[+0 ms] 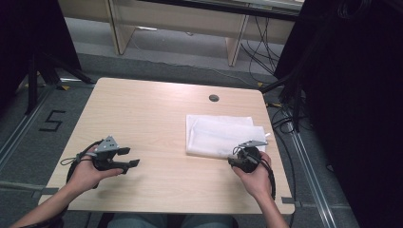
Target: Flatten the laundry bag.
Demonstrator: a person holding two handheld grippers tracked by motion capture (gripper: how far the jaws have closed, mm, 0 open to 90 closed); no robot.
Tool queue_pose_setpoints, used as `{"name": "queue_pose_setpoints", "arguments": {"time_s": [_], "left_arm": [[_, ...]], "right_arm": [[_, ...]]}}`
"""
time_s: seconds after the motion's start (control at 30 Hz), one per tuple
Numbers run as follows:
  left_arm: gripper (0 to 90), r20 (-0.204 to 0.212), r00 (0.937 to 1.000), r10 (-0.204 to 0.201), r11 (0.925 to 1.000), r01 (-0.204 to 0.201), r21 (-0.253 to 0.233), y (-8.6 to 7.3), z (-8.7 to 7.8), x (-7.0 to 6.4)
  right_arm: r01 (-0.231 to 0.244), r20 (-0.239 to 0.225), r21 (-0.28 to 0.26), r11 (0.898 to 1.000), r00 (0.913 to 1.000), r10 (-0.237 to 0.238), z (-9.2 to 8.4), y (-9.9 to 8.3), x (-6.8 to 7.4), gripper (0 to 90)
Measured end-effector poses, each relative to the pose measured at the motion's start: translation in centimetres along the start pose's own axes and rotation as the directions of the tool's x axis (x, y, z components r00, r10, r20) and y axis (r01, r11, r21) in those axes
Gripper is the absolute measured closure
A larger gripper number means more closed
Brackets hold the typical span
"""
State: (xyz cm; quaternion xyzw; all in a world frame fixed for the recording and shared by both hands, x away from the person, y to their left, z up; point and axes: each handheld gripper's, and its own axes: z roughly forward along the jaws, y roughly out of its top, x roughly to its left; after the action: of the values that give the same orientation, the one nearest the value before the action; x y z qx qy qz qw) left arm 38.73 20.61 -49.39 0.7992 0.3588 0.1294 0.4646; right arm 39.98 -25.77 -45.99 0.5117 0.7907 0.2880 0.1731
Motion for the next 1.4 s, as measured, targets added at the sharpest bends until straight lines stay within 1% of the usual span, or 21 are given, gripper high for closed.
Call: {"name": "queue_pose_setpoints", "arguments": {"time_s": [0.07, 0.17, 0.27, 0.37, 0.47, 0.5, 0.6, 0.67, 0.7, 0.73, 0.77, 0.83, 1.0, 1.03, 1.07, 1.1, 1.17, 1.2, 1.3, 1.33, 1.4], "left_arm": [[35.0, 0.004, 1.0000, 0.008, 0.9999, -0.008, 0.012, 0.1, -0.1, 0.1], [35.0, 0.006, 1.0000, 0.007, 1.0000, -0.007, -0.003, 0.0, 0.2, 0.2], [34.9, 0.008, 1.0000, 0.005, 1.0000, -0.005, -0.001, 0.1, 0.2, 0.0], [34.7, 0.017, 0.9998, 0.009, 1.0000, -0.009, 0.003, 0.1, 0.1, 0.0], [34.9, 0.014, 0.9998, 0.016, 0.9999, -0.016, -0.004, 0.0, -0.1, -0.1], [34.9, 0.019, 0.9998, 0.007, 1.0000, -0.007, -0.004, 0.0, -0.3, -0.1], [34.9, 0.024, 0.9995, 0.020, 0.9998, -0.019, -0.006, 0.1, -0.4, -0.3], [35.0, 0.029, 0.9994, 0.021, 0.9998, -0.021, -0.002, 0.1, -0.3, -0.3], [35.0, 0.028, 0.9996, 0.005, 1.0000, -0.004, -0.003, 0.0, -0.2, -0.4], [35.0, 0.031, 0.9994, 0.018, 0.9998, -0.018, -0.001, 0.0, -0.1, -0.3], [35.0, 0.028, 0.9993, 0.024, 0.9997, -0.024, -0.002, 0.0, -0.1, -0.2], [35.0, 0.030, 0.9993, 0.024, 0.9997, -0.024, 0.004, 0.0, -0.1, -0.2], [35.0, 0.031, 0.9992, 0.024, 0.9997, -0.024, 0.004, 0.0, 0.0, -0.2], [35.0, 0.030, 0.9995, 0.010, 0.9999, -0.010, 0.008, 0.0, 0.0, -0.3], [35.0, 0.030, 0.9993, 0.023, 0.9997, -0.024, 0.006, 0.0, 0.0, -0.3], [35.0, 0.025, 0.9992, 0.032, 0.9995, -0.032, 0.002, 0.0, 0.0, -0.3], [35.0, 0.029, 0.9991, 0.030, 0.9995, -0.030, 0.007, 0.0, 0.0, -0.3], [35.0, 0.026, 0.9992, 0.029, 0.9996, -0.029, 0.005, 0.0, -0.1, -0.4], [35.0, 0.030, 0.9991, 0.028, 0.9996, -0.028, 0.008, 0.0, -0.1, -0.3], [35.0, 0.024, 0.9992, 0.031, 0.9995, -0.031, 0.006, 0.0, -0.1, -0.3], [34.9, 0.024, 0.9991, 0.034, 0.9994, -0.034, 0.006, 0.0, -0.1, -0.3]], "right_arm": [[-0.006, -0.004, 0.003, 1.000, 1.0000, 0.006, 0.0, 0.1, -0.1, 55.0], [-0.022, -0.008, -0.018, 1.000, 0.9997, 0.021, 0.2, 0.5, -0.7, 58.0], [-0.058, 0.009, -0.009, 0.998, 0.9983, 0.058, 0.3, 0.9, -1.3, 61.1], [-0.055, 0.012, 0.001, 0.998, 0.9984, 0.055, 0.6, 1.3, -1.7, 61.3], [-0.051, 0.017, -0.012, 0.999, 0.9985, 0.051, 0.7, 1.7, -1.9, 66.7], [-0.047, 0.025, -0.017, 0.999, 0.9986, 0.047, 1.0, 2.3, -2.1, 77.1], [-0.032, 0.047, 0.014, 0.999, 0.9984, 0.031, 1.5, 3.2, -2.3, 89.5], [-0.041, 0.046, 0.013, 0.999, 0.9981, 0.041, 1.8, 3.4, -2.4, 90.0], [-0.051, 0.039, 0.032, 0.998, 0.9980, 0.049, 2.8, 3.9, -2.5, 90.0], [-0.089, 0.030, 0.036, 0.995, 0.9957, 0.088, 3.2, 3.9, -2.4, 90.0], [-0.062, 0.020, 0.042, 0.997, 0.9979, 0.061, 3.6, 4.1, -2.7, 90.0], [-0.052, 0.049, 0.061, 0.997, 0.9976, 0.049, 4.4, 4.1, -2.9, 90.0], [-0.066, 0.036, 0.072, 0.995, 0.9974, 0.063, 5.4, 4.4, -2.8, 90.0], [-0.071, 0.041, 0.070, 0.995, 0.9968, 0.068, 5.9, 4.6, -2.7, 90.0], [-0.061, 0.044, 0.068, 0.996, 0.9973, 0.058, 6.1, 4.7, -2.6, 90.0], [-0.072, 0.045, 0.072, 0.995, 0.9966, 0.069, 6.4, 4.8, -2.5, 90.0], [-0.072, 0.038, 0.081, 0.994, 0.9969, 0.069, 6.5, 4.9, -2.4, 90.0], [-0.055, 0.041, 0.079, 0.995, 0.9978, 0.052, 6.9, 4.9, -2.3, 90.0], [-0.062, 0.039, 0.090, 0.994, 0.9975, 0.059, 7.4, 5.0, -2.0, 90.0], [-0.057, 0.026, 0.103, 0.993, 0.9982, 0.055, 7.7, 4.9, -2.0, 90.0], [-0.041, 0.036, 0.098, 0.994, 0.9986, 0.038, 7.9, 4.9, -1.9, 90.0]]}}
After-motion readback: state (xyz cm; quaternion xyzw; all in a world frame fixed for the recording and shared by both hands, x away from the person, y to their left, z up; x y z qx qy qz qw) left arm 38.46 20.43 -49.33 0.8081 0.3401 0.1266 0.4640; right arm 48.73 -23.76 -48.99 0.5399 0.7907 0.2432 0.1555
